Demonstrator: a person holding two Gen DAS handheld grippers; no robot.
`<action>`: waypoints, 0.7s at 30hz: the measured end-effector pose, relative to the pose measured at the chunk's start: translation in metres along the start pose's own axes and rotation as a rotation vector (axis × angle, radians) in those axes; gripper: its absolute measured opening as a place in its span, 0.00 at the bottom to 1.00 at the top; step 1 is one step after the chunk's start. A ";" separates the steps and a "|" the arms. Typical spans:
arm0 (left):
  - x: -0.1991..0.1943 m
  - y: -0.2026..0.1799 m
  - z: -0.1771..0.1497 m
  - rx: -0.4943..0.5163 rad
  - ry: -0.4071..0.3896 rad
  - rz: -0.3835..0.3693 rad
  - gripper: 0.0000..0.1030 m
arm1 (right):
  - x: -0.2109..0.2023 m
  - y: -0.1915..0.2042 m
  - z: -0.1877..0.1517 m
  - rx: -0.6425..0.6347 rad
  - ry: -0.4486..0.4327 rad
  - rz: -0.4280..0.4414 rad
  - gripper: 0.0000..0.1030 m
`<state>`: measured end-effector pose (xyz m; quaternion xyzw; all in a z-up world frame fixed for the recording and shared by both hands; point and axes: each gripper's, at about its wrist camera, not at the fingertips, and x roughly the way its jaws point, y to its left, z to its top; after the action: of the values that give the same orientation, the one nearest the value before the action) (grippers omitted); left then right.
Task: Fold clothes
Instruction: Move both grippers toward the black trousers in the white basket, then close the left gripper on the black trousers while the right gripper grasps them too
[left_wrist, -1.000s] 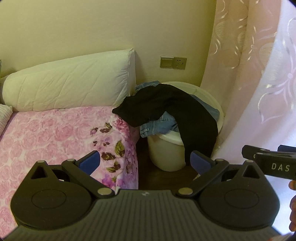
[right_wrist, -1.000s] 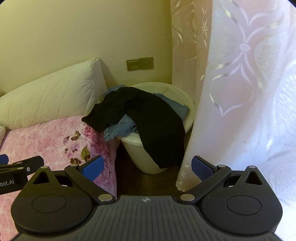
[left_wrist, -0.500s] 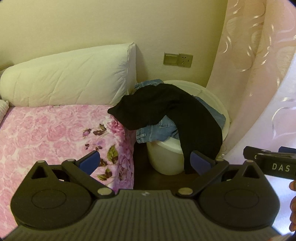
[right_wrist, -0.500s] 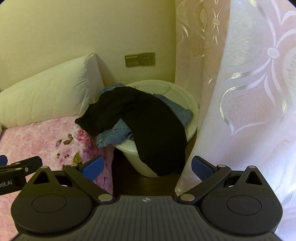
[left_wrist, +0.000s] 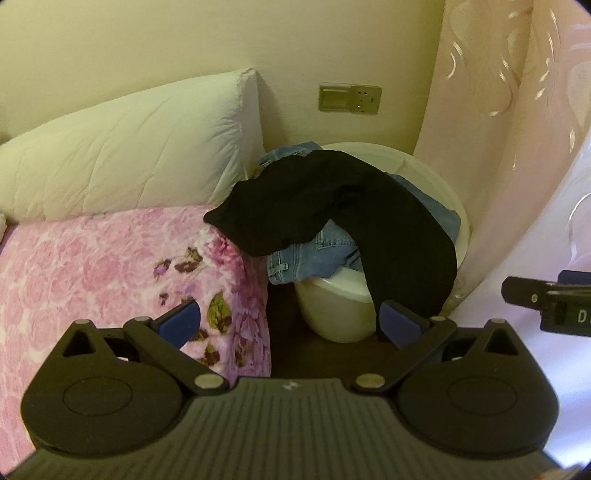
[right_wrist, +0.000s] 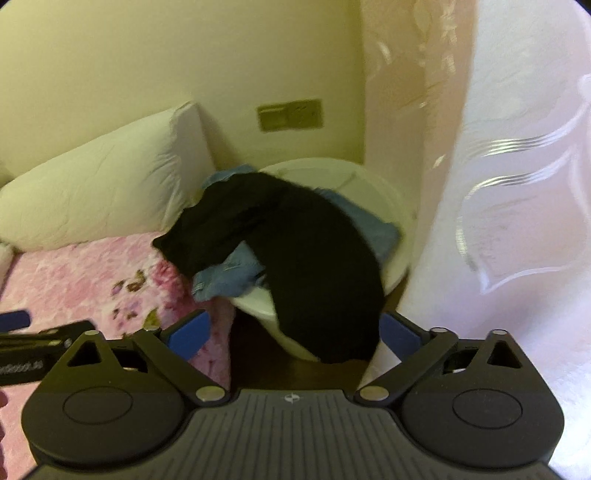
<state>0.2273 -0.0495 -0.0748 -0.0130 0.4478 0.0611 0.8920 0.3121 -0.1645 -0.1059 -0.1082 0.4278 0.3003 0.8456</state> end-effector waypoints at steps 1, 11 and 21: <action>0.005 -0.001 0.003 0.015 -0.002 0.001 0.99 | 0.004 0.000 0.001 0.002 0.009 0.006 0.90; 0.101 -0.004 0.043 0.129 0.081 -0.058 0.84 | 0.077 -0.007 0.016 0.022 0.097 0.033 0.73; 0.215 0.008 0.073 0.198 0.187 -0.135 0.65 | 0.179 -0.023 0.024 0.175 0.214 0.012 0.48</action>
<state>0.4117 -0.0152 -0.2024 0.0393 0.5310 -0.0447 0.8453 0.4229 -0.0981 -0.2338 -0.0628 0.5409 0.2534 0.7996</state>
